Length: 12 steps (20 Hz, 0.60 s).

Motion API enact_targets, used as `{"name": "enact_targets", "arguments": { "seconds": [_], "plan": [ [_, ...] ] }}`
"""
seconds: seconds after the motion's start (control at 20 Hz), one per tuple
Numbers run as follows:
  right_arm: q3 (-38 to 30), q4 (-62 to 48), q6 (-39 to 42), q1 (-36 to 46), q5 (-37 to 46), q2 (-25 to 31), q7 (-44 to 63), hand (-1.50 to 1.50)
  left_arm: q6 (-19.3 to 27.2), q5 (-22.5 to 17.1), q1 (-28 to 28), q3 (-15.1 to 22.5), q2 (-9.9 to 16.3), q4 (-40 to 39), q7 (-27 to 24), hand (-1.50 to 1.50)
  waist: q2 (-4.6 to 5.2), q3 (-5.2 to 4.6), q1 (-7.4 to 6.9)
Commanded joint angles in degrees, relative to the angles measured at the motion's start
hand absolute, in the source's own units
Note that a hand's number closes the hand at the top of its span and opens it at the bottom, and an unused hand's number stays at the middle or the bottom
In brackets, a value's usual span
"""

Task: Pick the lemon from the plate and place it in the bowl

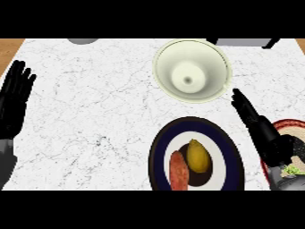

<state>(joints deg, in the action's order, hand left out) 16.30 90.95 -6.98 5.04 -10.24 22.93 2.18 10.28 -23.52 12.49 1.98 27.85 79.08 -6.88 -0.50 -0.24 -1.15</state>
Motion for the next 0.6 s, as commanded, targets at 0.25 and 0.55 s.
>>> {"name": "enact_targets", "arguments": {
  "seconds": [0.25,0.55],
  "plan": [
    [21.80,9.68,10.63,10.11,-3.02,-17.67,-2.58,-1.50,0.67,2.91,4.10,-0.70,2.19,2.14,-1.34,0.00,0.39,0.34,-3.57],
    [27.99,13.63,-16.49,-0.73,32.69,-14.37,-10.16,-1.50,0.96,0.83,-0.42,-3.57,3.04,4.16,0.46,0.00,-0.37,0.22,1.51]
  ]
}}
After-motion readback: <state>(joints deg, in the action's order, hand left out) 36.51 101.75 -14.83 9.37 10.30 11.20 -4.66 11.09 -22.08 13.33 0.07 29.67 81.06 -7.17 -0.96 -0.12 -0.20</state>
